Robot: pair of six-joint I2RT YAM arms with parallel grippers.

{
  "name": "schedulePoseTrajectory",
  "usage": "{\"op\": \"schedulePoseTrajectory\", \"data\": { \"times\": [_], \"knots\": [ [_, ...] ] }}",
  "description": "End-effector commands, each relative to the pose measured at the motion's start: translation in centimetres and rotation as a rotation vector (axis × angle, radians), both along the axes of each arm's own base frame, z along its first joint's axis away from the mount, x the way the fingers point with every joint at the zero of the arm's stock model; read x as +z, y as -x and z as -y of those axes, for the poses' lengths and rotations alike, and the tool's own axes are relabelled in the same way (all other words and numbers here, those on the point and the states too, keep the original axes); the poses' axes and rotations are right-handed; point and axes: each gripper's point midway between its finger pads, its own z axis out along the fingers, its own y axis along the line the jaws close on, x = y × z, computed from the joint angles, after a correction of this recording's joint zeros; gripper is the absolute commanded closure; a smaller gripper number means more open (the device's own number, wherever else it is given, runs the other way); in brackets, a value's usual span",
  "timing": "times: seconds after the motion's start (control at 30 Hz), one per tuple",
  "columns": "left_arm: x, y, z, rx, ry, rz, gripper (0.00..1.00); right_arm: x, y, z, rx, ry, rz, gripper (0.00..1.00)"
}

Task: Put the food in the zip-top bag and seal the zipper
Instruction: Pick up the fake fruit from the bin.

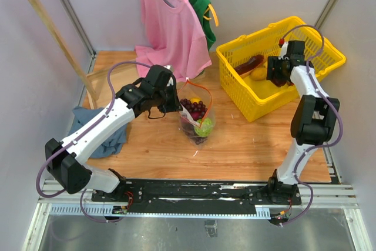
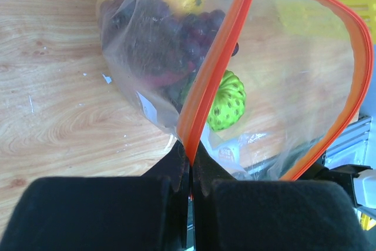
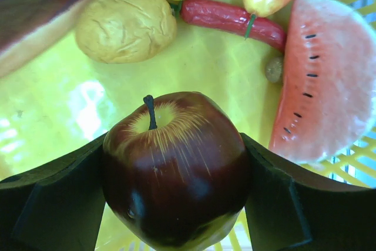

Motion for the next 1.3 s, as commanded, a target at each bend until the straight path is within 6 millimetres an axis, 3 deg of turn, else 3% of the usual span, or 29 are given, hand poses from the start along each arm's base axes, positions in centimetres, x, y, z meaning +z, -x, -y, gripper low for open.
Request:
{"op": "schedulePoseTrajectory", "data": {
  "times": [0.0, 0.4, 0.63, 0.73, 0.93, 1.1, 1.27],
  "knots": [
    [1.2, -0.2, 0.3, -0.016, 0.030, 0.039, 1.00, 3.5, 1.6, -1.5, -0.023, -0.047, 0.053, 0.73],
    [2.7, -0.2, 0.5, -0.021, 0.062, 0.066, 1.00, 12.5, 5.4, -5.0, -0.003, -0.174, 0.224, 0.82],
    [3.4, -0.3, 0.6, -0.019, 0.072, 0.078, 1.00, 18.4, 8.0, -8.9, 0.101, -0.246, 0.359, 0.82],
    [3.6, -0.4, 0.7, -0.018, 0.074, 0.081, 1.00, 20.8, 9.4, -11.3, 0.155, -0.283, 0.417, 0.82],
    [3.9, -0.5, 0.9, -0.023, 0.079, 0.082, 1.00, 24.3, 13.0, -18.3, 0.338, -0.378, 0.510, 0.82],
    [3.9, -0.5, 0.9, -0.021, 0.082, 0.081, 1.00, 26.1, 16.5, -24.2, 0.502, -0.474, 0.565, 0.82],
    [3.7, -0.5, 0.8, -0.016, 0.078, 0.076, 1.00, 25.8, 19.1, -30.1, 0.655, -0.543, 0.571, 0.81]
  ]
}}
